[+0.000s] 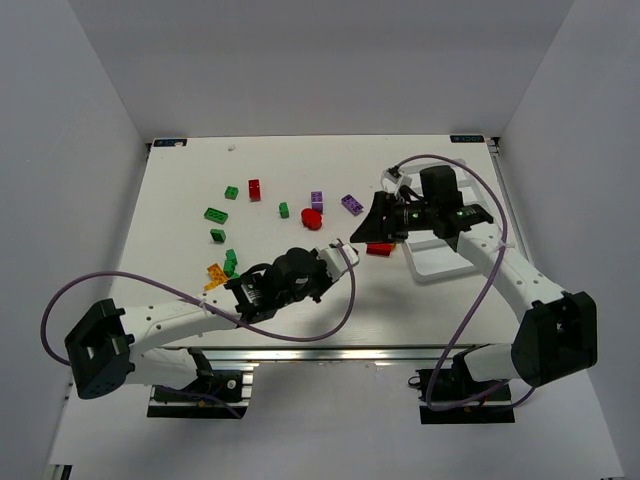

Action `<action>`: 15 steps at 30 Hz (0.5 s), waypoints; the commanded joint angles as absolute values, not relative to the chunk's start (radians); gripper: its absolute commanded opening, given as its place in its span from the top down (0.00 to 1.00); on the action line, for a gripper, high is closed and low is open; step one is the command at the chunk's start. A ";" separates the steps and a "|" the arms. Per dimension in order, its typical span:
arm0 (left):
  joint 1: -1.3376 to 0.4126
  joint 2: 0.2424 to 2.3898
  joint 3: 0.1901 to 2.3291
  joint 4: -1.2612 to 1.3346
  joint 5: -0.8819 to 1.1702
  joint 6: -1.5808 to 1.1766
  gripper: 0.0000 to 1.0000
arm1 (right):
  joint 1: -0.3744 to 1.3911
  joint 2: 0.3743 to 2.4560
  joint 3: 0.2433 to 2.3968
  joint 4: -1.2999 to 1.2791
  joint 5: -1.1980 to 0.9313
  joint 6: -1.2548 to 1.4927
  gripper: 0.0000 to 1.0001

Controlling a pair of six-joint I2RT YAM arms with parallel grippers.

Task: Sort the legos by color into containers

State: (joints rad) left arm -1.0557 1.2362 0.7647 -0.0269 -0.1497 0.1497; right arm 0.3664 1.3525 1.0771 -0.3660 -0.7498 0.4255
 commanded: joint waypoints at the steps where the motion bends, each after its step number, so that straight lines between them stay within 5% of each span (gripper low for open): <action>1: -1.068 1.241 0.784 -0.008 -0.160 0.155 1.00 | 0.394 1.373 1.085 -0.342 -0.752 0.410 0.23; 15: -1.085 1.226 0.796 -0.008 -0.178 0.143 1.00 | 0.416 1.391 1.046 -0.324 -0.791 0.422 0.32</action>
